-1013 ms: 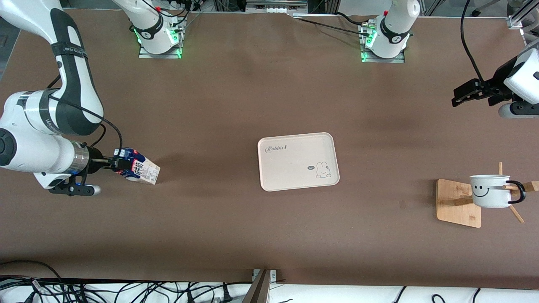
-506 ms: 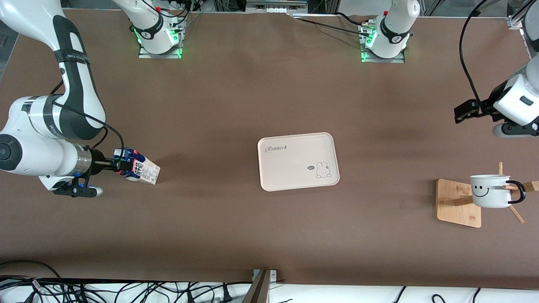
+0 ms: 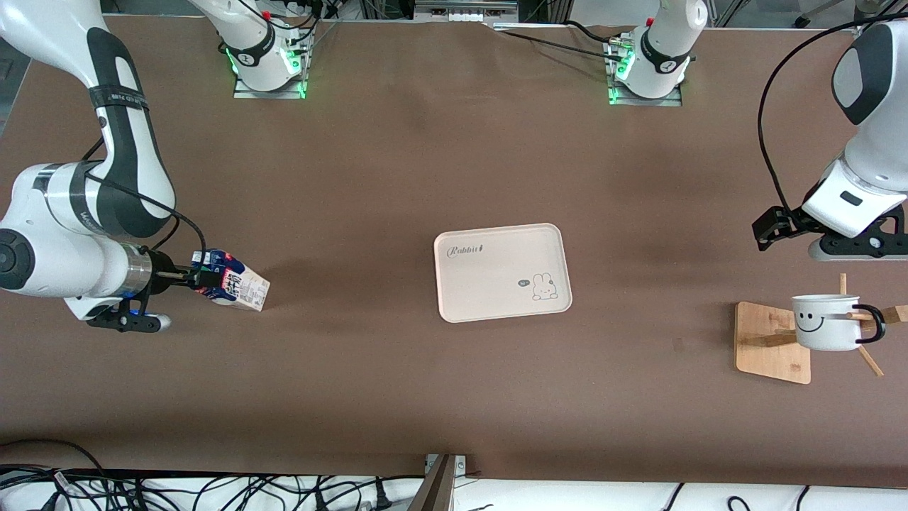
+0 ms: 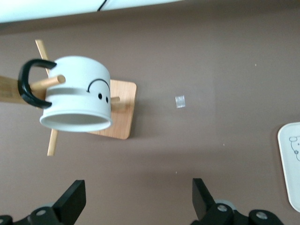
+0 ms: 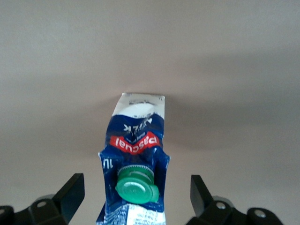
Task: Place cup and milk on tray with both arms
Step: 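Carry the carton toward the tray while the left gripper grasps the mug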
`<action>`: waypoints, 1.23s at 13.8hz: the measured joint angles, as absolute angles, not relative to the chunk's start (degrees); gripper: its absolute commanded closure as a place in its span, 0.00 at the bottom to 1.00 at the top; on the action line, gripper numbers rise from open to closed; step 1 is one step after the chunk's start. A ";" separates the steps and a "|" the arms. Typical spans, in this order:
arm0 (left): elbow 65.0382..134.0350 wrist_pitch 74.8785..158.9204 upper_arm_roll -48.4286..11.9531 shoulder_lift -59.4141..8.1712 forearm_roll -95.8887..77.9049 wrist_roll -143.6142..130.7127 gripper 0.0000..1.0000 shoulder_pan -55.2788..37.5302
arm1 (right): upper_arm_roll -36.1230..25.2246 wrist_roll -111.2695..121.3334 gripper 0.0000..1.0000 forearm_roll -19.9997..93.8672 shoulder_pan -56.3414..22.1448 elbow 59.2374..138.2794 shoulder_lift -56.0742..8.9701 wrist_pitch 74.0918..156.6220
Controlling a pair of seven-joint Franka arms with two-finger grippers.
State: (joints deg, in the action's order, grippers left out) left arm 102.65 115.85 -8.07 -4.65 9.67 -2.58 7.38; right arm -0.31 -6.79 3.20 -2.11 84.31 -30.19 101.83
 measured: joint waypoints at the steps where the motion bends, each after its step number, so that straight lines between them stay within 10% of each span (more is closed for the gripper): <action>1: 103.22 116.83 -7.91 -4.79 9.68 -2.10 0.00 7.39 | -0.31 -6.79 0.00 3.20 -2.13 84.31 -30.25 100.87; 17: 119.17 149.38 -3.78 -5.81 9.68 -2.92 0.00 7.64 | -0.35 -6.79 0.00 3.20 -1.42 84.33 -31.96 99.76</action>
State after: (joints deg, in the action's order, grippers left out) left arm 119.17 149.38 -3.78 -5.81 9.68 -2.92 7.64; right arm -0.35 -6.79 3.20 -1.42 84.33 -31.96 99.76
